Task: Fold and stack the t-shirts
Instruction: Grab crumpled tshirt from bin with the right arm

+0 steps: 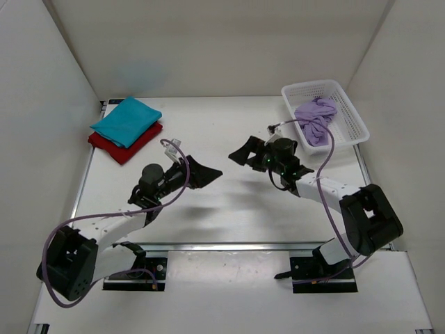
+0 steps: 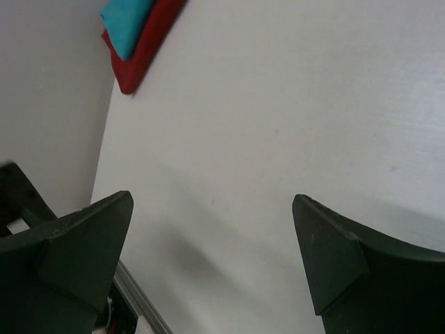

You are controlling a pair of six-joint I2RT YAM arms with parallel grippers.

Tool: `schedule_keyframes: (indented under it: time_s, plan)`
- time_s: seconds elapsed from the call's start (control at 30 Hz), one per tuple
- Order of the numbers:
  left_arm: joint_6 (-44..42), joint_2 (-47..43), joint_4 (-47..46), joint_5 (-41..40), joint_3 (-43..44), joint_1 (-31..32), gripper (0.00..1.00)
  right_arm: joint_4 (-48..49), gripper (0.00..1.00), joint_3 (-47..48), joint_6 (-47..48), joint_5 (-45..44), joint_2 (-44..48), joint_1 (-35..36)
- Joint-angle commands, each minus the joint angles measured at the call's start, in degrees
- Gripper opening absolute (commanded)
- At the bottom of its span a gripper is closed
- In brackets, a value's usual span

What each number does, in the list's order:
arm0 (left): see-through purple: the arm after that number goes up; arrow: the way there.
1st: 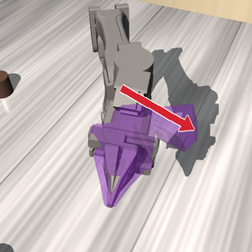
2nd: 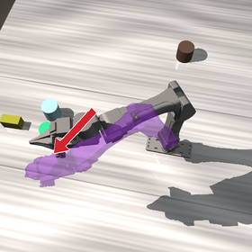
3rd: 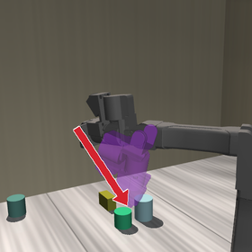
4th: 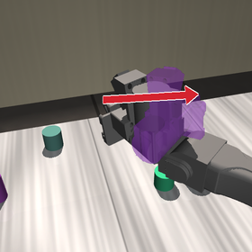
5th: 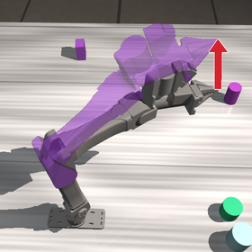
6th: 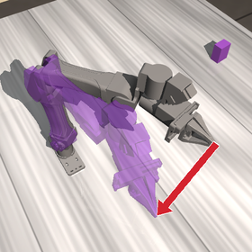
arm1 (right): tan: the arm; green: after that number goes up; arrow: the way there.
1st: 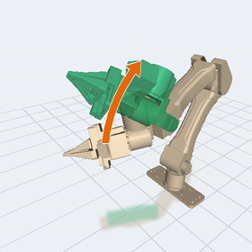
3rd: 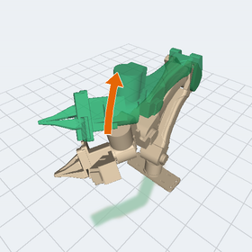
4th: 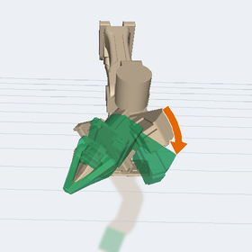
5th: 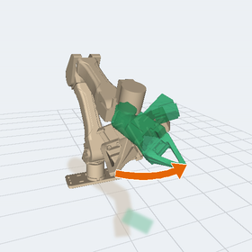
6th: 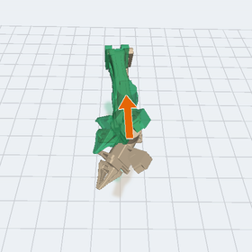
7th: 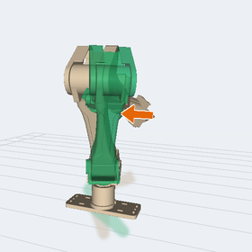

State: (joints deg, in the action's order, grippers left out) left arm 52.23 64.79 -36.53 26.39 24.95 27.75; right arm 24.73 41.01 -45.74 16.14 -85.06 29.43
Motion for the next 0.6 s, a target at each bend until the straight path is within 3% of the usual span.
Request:
schedule_keyframes:
  time_s: [0.0,0.13,0.33,0.47,0.57]
  plan:
    - [-0.04,-3.01,-3.52,-3.62,-3.32,3.62,0.99,0.15,0.99,6.26,1.79,4.43,4.19,-3.93]
    - [3.75,-3.27,-9.16,-8.79,-5.70,7.04,0.99,3.11,0.99,8.46,-2.23,8.54,4.99,-8.06]
    - [4.20,-3.80,-12.33,-16.89,-5.52,11.71,0.99,3.39,0.99,9.08,-4.81,8.82,1.65,-5.27]
    - [6.75,-4.24,-14.70,-17.86,-8.68,11.80,0.99,6.73,0.99,7.85,-8.05,10.30,2.70,-6.40]
    - [5.79,-4.15,-14.27,-19.27,-7.91,13.12,0.99,3.40,0.99,10.48,-6.22,10.05,1.92,-5.97]
